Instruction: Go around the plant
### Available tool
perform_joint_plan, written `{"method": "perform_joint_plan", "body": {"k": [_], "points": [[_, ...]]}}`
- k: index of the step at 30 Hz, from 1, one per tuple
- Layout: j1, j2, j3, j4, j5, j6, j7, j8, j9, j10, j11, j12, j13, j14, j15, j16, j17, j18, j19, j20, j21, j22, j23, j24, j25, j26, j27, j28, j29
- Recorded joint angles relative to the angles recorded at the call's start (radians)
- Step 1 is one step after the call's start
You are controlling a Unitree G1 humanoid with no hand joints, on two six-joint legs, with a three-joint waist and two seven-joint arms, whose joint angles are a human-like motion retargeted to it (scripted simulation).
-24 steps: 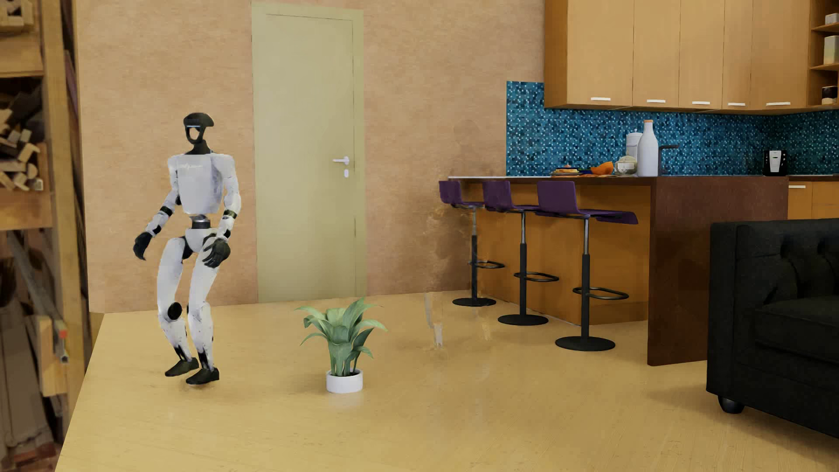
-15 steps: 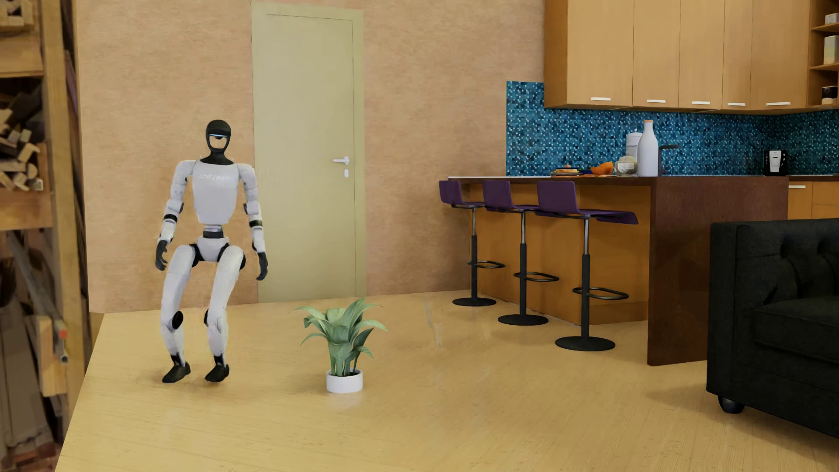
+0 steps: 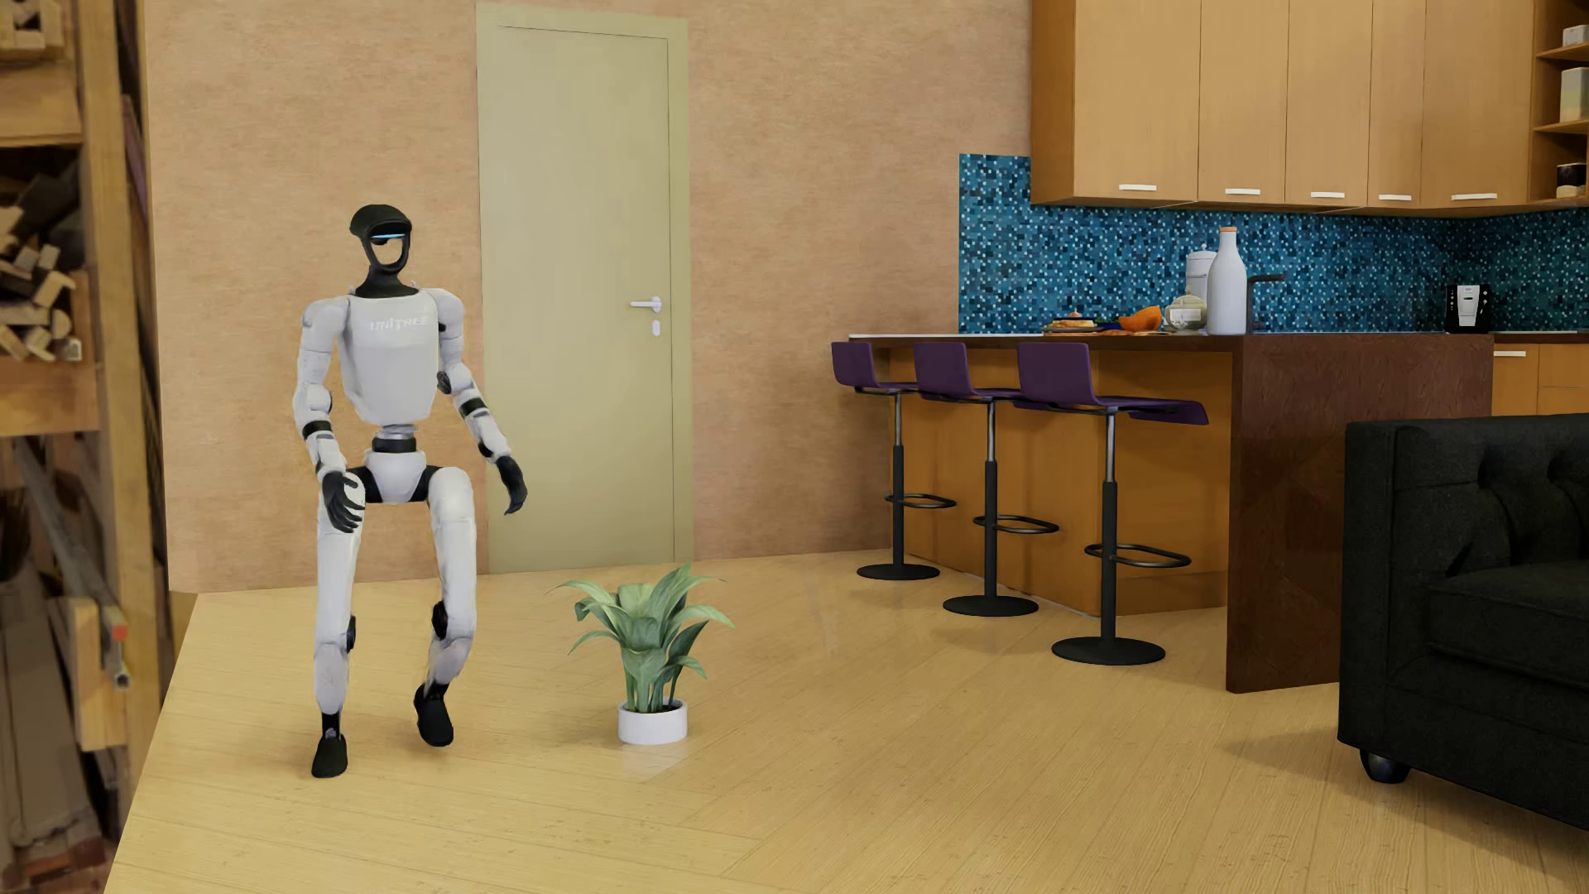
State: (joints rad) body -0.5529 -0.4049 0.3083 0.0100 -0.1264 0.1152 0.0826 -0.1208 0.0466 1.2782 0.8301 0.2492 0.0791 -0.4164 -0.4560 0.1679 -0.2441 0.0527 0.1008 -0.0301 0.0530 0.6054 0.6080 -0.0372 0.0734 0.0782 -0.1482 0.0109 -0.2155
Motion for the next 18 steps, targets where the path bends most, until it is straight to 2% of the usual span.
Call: {"method": "perform_joint_plan", "body": {"k": [1, 2, 3, 4, 5, 7, 8, 9, 10, 11, 12, 13, 14, 15, 16, 17, 18], "points": [[-0.031, 0.058, 0.033, 0.001, -0.011, 0.019, -0.002, -0.001, -0.012, -0.092, -0.010, 0.052, -0.053, -0.105, -0.036, -0.007, 0.041, -0.013, -0.015, 0.021, 0.032, -0.008, -0.023, -0.005, 0.000, 0.043, 0.018, 0.005, 0.001], [-0.045, 0.102, 0.053, 0.006, -0.015, 0.043, -0.013, 0.004, -0.025, -0.185, 0.006, 0.102, -0.100, -0.162, -0.066, -0.022, 0.070, -0.032, -0.007, -0.002, 0.086, -0.013, -0.037, -0.003, -0.010, 0.076, 0.046, 0.020, 0.012], [-0.022, 0.038, 0.022, 0.016, -0.025, 0.058, -0.012, 0.022, -0.018, -0.313, 0.230, 0.102, -0.121, -0.068, 0.040, -0.005, 0.116, -0.009, 0.042, -0.079, 0.089, 0.040, -0.042, -0.001, -0.038, 0.096, 0.068, 0.036, 0.036], [0.014, -0.061, -0.031, 0.005, -0.028, 0.039, -0.012, 0.075, -0.007, -0.334, 0.442, 0.073, -0.121, -0.018, 0.245, 0.005, 0.138, 0.006, 0.082, -0.106, 0.115, 0.128, 0.000, -0.003, -0.072, 0.108, 0.071, 0.045, 0.068], [0.051, -0.121, -0.101, -0.021, -0.005, -0.005, -0.032, 0.132, -0.001, -0.335, 0.475, 0.048, -0.053, -0.055, 0.296, 0.014, 0.144, 0.001, 0.110, -0.080, 0.093, 0.138, 0.029, -0.014, -0.110, 0.126, 0.065, 0.043, 0.110], [0.128, -0.215, -0.207, -0.073, 0.024, -0.126, -0.078, 0.200, -0.017, -0.380, 0.303, -0.028, 0.147, -0.109, 0.074, 0.005, 0.091, -0.016, 0.136, -0.027, -0.014, 0.045, 0.037, -0.009, -0.188, 0.129, 0.090, 0.041, 0.201], [0.167, -0.198, -0.197, -0.087, 0.008, -0.173, -0.101, 0.209, -0.027, -0.382, 0.109, -0.078, 0.209, -0.154, 0.056, -0.009, 0.046, -0.018, 0.146, -0.030, -0.027, -0.006, 0.086, 0.001, -0.210, 0.109, 0.109, 0.025, 0.229], [0.162, -0.128, -0.176, -0.054, 0.005, -0.152, -0.099, 0.142, -0.015, -0.300, 0.099, -0.122, 0.216, -0.151, 0.008, -0.041, 0.002, 0.024, 0.072, -0.034, -0.022, 0.010, 0.059, 0.010, -0.204, 0.073, 0.163, -0.011, 0.233], [0.136, -0.050, -0.156, -0.018, 0.008, -0.127, -0.064, 0.086, 0.002, -0.201, 0.065, -0.114, 0.150, -0.100, -0.024, -0.040, -0.015, 0.080, -0.026, -0.039, -0.017, 0.036, 0.040, 0.008, -0.180, 0.028, 0.218, -0.058, 0.215], [0.096, 0.029, -0.118, 0.002, -0.006, -0.108, -0.018, 0.041, 0.014, -0.153, 0.023, -0.062, 0.083, -0.045, -0.056, -0.038, 0.004, 0.102, 0.022, -0.034, -0.009, 0.024, -0.011, -0.003, -0.145, -0.003, 0.244, -0.098, 0.167], [0.060, 0.039, -0.075, 0.002, -0.020, -0.087, 0.004, 0.021, 0.026, -0.206, 0.105, -0.002, -0.001, -0.055, -0.030, -0.007, 0.046, 0.088, 0.050, -0.057, 0.010, 0.001, -0.051, -0.012, -0.111, -0.013, 0.229, -0.111, 0.111], [0.051, -0.022, -0.056, 0.012, -0.020, -0.058, 0.003, 0.022, 0.025, -0.310, 0.297, 0.033, -0.073, -0.094, 0.099, 0.048, 0.092, 0.041, 0.068, -0.093, 0.044, 0.038, -0.064, -0.014, -0.085, -0.020, 0.185, -0.103, 0.062], [0.089, -0.113, -0.058, -0.011, -0.004, -0.063, -0.022, 0.074, 0.016, -0.311, 0.463, 0.063, -0.098, -0.132, 0.296, 0.072, 0.119, 0.039, 0.086, -0.097, 0.092, 0.132, -0.031, -0.008, -0.072, -0.026, 0.114, -0.062, 0.031], [0.141, -0.184, -0.090, -0.044, 0.015, -0.083, -0.053, 0.122, 0.006, -0.339, 0.471, 0.091, -0.050, -0.157, 0.266, 0.050, 0.130, 0.039, 0.100, -0.054, 0.078, 0.129, -0.016, -0.011, -0.076, -0.004, 0.050, -0.004, 0.028], [0.204, -0.253, -0.121, -0.075, 0.026, -0.112, -0.079, 0.161, 0.006, -0.377, 0.430, 0.090, 0.009, -0.177, 0.165, 0.024, 0.139, 0.038, 0.111, -0.049, 0.046, 0.091, -0.020, -0.020, -0.091, 0.029, 0.020, 0.054, 0.038], [0.269, -0.324, -0.152, -0.098, 0.024, -0.135, -0.107, 0.166, 0.002, -0.413, 0.349, 0.049, 0.088, -0.204, 0.096, 0.005, 0.131, 0.038, 0.121, -0.074, 0.026, 0.097, -0.046, -0.015, -0.115, 0.065, 0.016, 0.111, 0.056], [0.296, -0.368, -0.170, -0.112, 0.033, -0.157, -0.127, 0.160, 0.000, -0.383, 0.225, 0.006, 0.129, -0.224, 0.089, -0.002, 0.090, 0.037, 0.134, -0.044, 0.006, 0.030, -0.022, 0.000, -0.132, 0.111, 0.012, 0.141, 0.077]]}}
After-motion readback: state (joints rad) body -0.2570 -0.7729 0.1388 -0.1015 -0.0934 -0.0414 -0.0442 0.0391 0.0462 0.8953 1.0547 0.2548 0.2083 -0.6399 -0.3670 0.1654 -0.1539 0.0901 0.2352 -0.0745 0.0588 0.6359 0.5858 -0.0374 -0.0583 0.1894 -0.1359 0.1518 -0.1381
